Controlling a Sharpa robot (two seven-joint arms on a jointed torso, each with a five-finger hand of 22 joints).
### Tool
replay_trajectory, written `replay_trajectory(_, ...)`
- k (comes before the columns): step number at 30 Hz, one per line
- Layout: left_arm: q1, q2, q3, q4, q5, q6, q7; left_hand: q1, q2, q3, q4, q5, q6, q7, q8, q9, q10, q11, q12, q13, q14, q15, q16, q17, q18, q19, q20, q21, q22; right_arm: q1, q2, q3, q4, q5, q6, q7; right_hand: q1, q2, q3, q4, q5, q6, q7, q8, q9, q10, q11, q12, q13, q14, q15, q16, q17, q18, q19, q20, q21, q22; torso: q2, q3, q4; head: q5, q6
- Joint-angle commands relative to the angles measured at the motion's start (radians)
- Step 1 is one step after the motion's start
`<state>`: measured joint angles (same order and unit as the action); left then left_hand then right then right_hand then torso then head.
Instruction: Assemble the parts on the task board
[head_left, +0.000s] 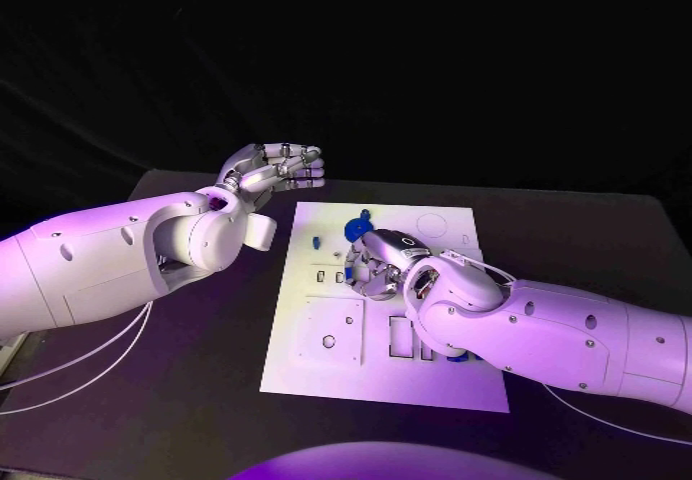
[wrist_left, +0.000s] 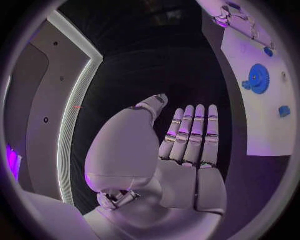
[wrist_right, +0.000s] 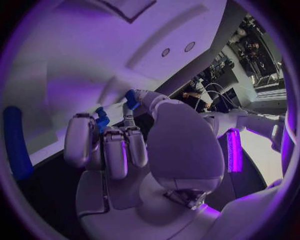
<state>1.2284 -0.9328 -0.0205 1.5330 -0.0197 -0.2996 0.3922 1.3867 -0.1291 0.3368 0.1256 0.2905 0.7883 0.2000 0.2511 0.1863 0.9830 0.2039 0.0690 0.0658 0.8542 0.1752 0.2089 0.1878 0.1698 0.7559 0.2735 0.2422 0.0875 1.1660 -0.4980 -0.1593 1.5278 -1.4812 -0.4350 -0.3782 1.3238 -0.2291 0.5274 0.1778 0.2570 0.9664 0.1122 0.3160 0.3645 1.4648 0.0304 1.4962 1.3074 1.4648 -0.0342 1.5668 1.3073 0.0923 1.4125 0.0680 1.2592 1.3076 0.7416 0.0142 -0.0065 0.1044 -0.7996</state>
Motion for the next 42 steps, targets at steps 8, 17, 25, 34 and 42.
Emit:
replay_trajectory(8, 0.001, 0.000, 0.001, -0.003, -0.004, 0.020, 0.002, -0.003, 0.002, 0.003, -0.001, 0.004, -0.006, 0.035, -0.005, 0.001, -0.002, 0.000, -0.002, 0.001, -0.006, 0.000, -0.005, 0.001, 0.007, -0.005, 0.004, -0.005, -0.002, -0.003, -0.002, -0.002, -0.005, -0.008, 0.013, 0.001, -0.021, -0.013, -0.007, -0.011, -0.029, -0.018, 0.004, -0.015, -0.001, 0.027, 0.005, -0.011, 0.156, 0.106, 0.002, 0.004, 0.263, -0.012, -0.004, 0.005, -0.009, 0.021, 0.000, 0.0001, -0.0004, -0.005, 0.004)
replay_trajectory(17, 0.001, -0.001, 0.001, -0.004, -0.004, 0.021, 0.001, -0.003, 0.002, 0.003, -0.001, 0.004, -0.006, 0.035, -0.005, 0.001, -0.002, 0.000, -0.002, 0.001, -0.006, 0.000, -0.005, 0.001, 0.007, -0.005, 0.004, -0.005, -0.002, -0.003, -0.002, -0.002, -0.007, -0.009, 0.012, 0.003, -0.030, -0.035, -0.029, -0.022, -0.075, -0.081, 0.025, -0.058, -0.017, 0.011, 0.024, -0.027, 0.137, 0.106, 0.018, 0.004, 0.263, -0.009, -0.009, 0.018, -0.025, 0.014, 0.000, -0.0006, -0.0003, -0.007, 0.005)
replay_trajectory(25, 0.001, -0.002, 0.001, -0.005, -0.004, 0.021, 0.001, -0.006, 0.002, 0.003, 0.000, 0.003, -0.007, 0.036, -0.005, 0.001, -0.002, 0.000, -0.003, 0.001, -0.007, 0.000, -0.006, 0.001, 0.007, -0.005, 0.004, -0.005, -0.002, -0.003, -0.002, -0.002, -0.007, -0.009, 0.008, 0.014, -0.036, -0.039, -0.064, -0.022, -0.071, -0.111, 0.033, -0.079, -0.031, 0.007, 0.032, -0.031, 0.133, 0.106, 0.026, 0.004, 0.263, -0.009, -0.009, 0.026, -0.029, 0.014, 0.000, -0.0007, -0.0008, -0.008, 0.008)
replay_trajectory(34, 0.000, 0.000, 0.001, -0.008, -0.014, 0.019, -0.008, -0.007, 0.001, 0.003, -0.001, 0.003, -0.008, 0.036, -0.006, 0.001, -0.003, 0.000, -0.003, 0.001, -0.008, 0.000, -0.006, 0.001, 0.007, -0.005, 0.004, -0.005, -0.002, -0.003, -0.023, -0.001, 0.030, -0.012, -0.048, 0.031, 0.004, -0.007, -0.195, -0.007, -0.077, -0.163, 0.048, -0.107, -0.061, -0.013, 0.046, -0.049, 0.111, 0.106, 0.038, 0.004, 0.263, -0.006, -0.012, 0.038, -0.043, 0.011, 0.000, 0.0008, 0.0007, -0.013, 0.010)
replay_trajectory(42, 0.000, 0.002, 0.000, -0.016, -0.122, 0.038, -0.094, -0.080, -0.011, -0.047, 0.041, -0.021, 0.002, 0.030, 0.006, 0.008, 0.022, -0.012, 0.006, 0.006, 0.063, -0.020, 0.037, 0.029, 0.012, 0.045, -0.009, 0.027, 0.006, 0.035, -0.129, 0.006, 0.127, 0.101, -0.112, 0.162, 0.041, 0.022, -0.226, 0.018, -0.056, -0.138, 0.045, -0.091, -0.067, -0.018, 0.043, -0.054, 0.104, 0.106, 0.037, 0.004, 0.263, -0.002, -0.021, 0.039, -0.065, 0.001, -0.008, -0.0011, 0.0013, -0.021, 0.015)
